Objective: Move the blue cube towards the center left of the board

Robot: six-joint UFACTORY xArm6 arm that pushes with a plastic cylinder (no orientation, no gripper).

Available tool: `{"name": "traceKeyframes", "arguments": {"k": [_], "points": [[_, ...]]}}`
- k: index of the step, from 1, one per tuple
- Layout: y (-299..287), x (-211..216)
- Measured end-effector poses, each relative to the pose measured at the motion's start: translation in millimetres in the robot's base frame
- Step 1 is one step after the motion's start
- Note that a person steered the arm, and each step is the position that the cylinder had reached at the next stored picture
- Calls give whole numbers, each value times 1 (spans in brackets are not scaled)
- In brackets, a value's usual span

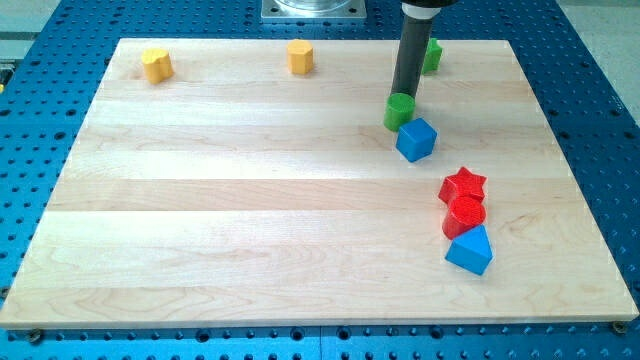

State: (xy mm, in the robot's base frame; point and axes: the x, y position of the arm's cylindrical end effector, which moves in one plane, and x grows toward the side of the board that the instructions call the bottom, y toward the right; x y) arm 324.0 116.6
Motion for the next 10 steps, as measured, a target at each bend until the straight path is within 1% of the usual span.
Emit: {"name": "traceKeyframes", "arguments": {"k": [1, 2, 3, 4, 5, 6, 7, 8, 9, 10], "points": [[-1, 0], [55, 4], [80, 70], [12, 82], [-109, 74], [-141, 84], [-110, 103], [-134, 126], [-196, 116], [-187, 105]]}}
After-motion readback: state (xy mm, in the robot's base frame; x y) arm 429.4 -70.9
